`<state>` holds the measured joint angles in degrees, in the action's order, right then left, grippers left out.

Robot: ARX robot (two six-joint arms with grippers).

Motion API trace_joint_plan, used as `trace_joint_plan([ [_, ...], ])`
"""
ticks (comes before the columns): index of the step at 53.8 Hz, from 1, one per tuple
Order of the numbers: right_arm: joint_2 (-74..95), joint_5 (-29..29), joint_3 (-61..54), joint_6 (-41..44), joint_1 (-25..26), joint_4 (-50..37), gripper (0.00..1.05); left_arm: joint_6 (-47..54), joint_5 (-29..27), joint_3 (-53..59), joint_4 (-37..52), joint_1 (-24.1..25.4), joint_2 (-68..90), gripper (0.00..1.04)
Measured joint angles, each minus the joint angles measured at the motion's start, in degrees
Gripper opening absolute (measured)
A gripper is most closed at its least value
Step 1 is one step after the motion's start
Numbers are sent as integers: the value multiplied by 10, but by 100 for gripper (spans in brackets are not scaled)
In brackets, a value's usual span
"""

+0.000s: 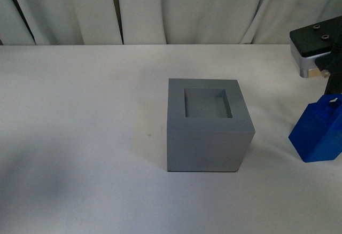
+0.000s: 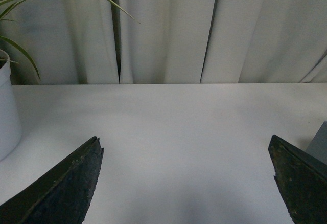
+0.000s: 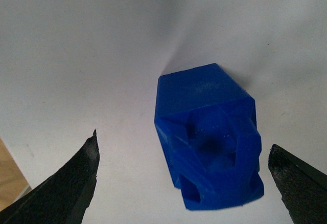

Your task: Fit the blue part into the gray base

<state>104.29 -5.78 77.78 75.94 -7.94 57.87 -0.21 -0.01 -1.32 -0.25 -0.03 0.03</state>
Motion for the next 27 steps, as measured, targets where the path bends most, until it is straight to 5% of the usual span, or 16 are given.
trace_joint_plan([
  [20, 28, 11, -3, -11, 0, -24, 96, 0, 0, 0, 0, 0, 0, 99],
  [27, 29, 12, -3, -10, 2, -29, 70, 0, 0, 0, 0, 0, 0, 99],
])
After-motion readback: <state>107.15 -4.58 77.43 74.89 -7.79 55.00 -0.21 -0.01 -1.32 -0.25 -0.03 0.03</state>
